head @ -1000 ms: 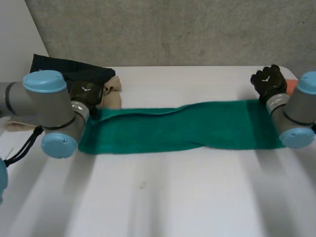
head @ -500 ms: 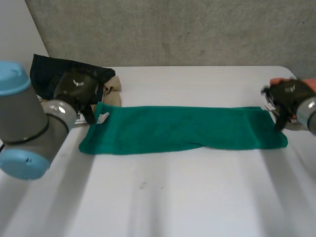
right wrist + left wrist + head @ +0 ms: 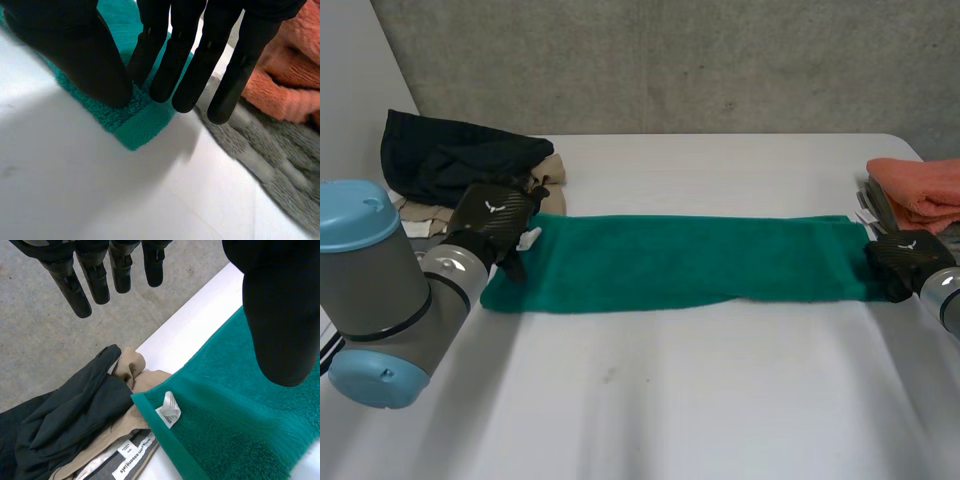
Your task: Fold the laundry.
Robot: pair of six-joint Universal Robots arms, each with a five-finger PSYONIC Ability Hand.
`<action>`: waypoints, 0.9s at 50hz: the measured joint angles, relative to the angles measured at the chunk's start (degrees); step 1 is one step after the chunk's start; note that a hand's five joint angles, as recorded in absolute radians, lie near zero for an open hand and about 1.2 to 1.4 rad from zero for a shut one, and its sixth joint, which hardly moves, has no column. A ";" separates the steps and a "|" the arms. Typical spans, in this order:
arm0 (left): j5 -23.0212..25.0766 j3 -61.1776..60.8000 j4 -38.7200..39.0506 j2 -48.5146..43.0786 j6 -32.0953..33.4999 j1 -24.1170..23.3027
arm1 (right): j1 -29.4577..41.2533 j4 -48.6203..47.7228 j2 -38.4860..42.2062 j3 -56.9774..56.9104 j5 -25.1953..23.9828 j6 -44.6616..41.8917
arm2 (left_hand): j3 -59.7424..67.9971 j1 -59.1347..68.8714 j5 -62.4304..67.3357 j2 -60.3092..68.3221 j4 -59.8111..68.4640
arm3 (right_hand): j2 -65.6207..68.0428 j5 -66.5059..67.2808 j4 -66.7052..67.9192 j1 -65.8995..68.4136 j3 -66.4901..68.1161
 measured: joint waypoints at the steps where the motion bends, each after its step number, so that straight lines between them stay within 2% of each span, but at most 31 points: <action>1: -0.01 -0.09 -0.01 0.14 0.00 0.00 | -0.14 -0.37 -0.19 0.15 0.56 -0.02 | 0.00 0.00 0.00 0.00 0.00 | 0.00 0.00 0.02 0.00 0.00; 5: 0.03 -0.79 -0.03 1.67 -0.01 0.09 | -2.48 -1.90 -3.53 1.77 2.76 -0.88 | 0.00 0.00 0.00 0.00 0.00 | 0.01 0.00 0.05 0.00 0.04; 13: 0.19 -2.36 -0.04 5.17 0.02 0.68 | -11.29 -1.41 -9.33 2.77 3.43 -8.14 | 0.00 0.00 0.00 0.00 0.00 | 0.00 0.73 0.23 0.00 0.05; 19: 0.33 -3.94 -0.03 7.33 0.03 0.86 | -12.05 -1.06 -9.99 1.00 3.51 -14.73 | 0.00 0.00 0.00 0.00 0.00 | 0.04 0.73 0.26 0.00 0.11; 23: 0.36 -4.59 -0.03 8.38 0.01 0.86 | -6.38 -3.26 -10.17 -0.46 2.94 -15.52 | 0.00 0.00 0.00 0.00 0.00 | 0.11 1.07 0.27 0.00 0.26; 27: 0.33 -4.85 -0.03 9.24 -0.01 0.85 | 2.54 -7.22 -10.25 -1.89 1.64 -14.95 | 0.00 0.00 0.00 0.00 0.00 | 0.11 1.07 0.27 0.00 0.28; 32: 0.24 -5.26 -0.03 10.55 -0.07 0.80 | 18.49 -13.12 -8.67 -3.96 -3.96 -14.42 | 0.00 0.00 0.00 0.00 0.00 | 0.12 1.10 0.28 0.00 0.28; 34: 0.23 -5.40 -0.01 10.77 -0.07 0.78 | 21.80 -13.95 -7.44 -4.62 -5.63 -14.45 | 0.00 0.00 0.00 0.00 0.00 | 0.12 1.13 0.28 0.00 0.28; 35: 0.23 -5.65 0.02 11.01 -0.07 0.68 | 26.75 -14.75 -4.96 -5.95 -8.21 -14.57 | 0.00 0.00 0.00 0.00 0.00 | 0.12 1.14 0.28 0.00 0.28; 38: 0.24 -5.89 0.14 11.15 -0.09 0.49 | 31.94 -14.95 -1.43 -7.95 -10.68 -14.94 | 0.00 0.00 0.00 0.00 0.00 | 0.12 1.16 0.28 0.00 0.28; 39: 0.24 -6.01 0.32 11.11 -0.09 0.34 | 35.59 -14.72 1.53 -9.74 -12.00 -15.41 | 0.00 0.00 0.00 0.00 0.00 | 0.12 1.17 0.28 0.00 0.28; 45: 0.26 -5.80 1.42 10.40 -0.07 -0.09 | 42.97 -12.44 9.08 -14.40 -12.43 -17.19 | 0.00 0.00 0.00 0.00 0.00 | -2.37 -1.47 -2.50 -1.80 -2.39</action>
